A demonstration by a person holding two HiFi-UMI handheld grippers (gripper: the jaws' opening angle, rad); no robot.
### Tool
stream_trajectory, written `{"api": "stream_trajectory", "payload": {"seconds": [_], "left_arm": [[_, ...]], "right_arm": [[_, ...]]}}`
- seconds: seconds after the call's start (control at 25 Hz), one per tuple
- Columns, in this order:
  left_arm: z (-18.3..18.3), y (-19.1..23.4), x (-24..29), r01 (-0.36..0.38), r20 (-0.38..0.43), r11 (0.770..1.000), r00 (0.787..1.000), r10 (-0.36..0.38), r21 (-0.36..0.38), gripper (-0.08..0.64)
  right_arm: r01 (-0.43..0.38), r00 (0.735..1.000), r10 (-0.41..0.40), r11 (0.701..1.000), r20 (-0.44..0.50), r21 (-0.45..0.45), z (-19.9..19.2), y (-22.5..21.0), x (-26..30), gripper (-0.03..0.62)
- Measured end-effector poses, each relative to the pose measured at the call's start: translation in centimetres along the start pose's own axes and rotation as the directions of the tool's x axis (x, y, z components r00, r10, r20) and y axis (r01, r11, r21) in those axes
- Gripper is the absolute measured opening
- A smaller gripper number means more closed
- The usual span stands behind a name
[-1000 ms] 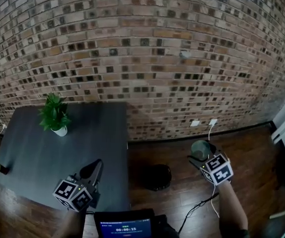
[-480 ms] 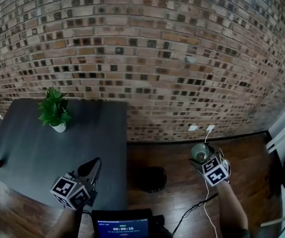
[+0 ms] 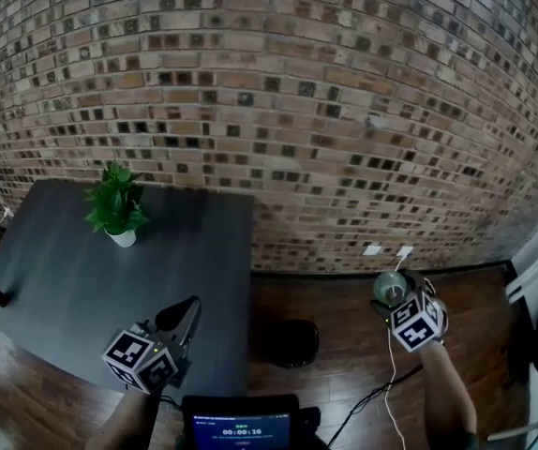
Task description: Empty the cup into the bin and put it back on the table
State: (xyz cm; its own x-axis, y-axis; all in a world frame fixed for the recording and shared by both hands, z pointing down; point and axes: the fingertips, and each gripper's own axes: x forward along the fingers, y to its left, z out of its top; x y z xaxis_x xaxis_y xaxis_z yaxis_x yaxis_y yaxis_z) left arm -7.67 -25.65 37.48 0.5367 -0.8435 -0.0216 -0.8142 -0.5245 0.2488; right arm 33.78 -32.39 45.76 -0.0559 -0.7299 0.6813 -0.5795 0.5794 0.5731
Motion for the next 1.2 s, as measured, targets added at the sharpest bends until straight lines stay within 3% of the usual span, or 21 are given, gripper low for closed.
{"api": "stream_trajectory", "payload": {"seconds": [0.16,0.48,0.92,1.2], "left_arm": [[0.1,0.0,-0.3,0.000,-0.002,1.000,1.000,0.000,0.005,0.002],[0.5,1.8,-0.9,-0.080,0.027,0.996,0.996,0.079,0.025,0.002],[1.7,0.8,-1.0,-0.018,0.074,0.998,0.997,0.014,0.061,0.002],[1.8,2.0,-1.4,-0.093,0.081,0.994,0.993,0.088,0.062,0.002]], "right_arm": [[0.010,1.000,-0.010,0.999,-0.015,-0.045,0.6,-0.5,0.1,0.391],[0.017,0.999,-0.021,0.996,-0.036,-0.092,1.3,-1.2,0.6,0.391],[0.032,0.996,-0.044,0.986,-0.072,-0.165,2.2,-1.7,0.7,0.391],[0.048,0.992,-0.074,0.972,-0.104,-0.231,2.8,-1.8,-0.1,0.391]]}}
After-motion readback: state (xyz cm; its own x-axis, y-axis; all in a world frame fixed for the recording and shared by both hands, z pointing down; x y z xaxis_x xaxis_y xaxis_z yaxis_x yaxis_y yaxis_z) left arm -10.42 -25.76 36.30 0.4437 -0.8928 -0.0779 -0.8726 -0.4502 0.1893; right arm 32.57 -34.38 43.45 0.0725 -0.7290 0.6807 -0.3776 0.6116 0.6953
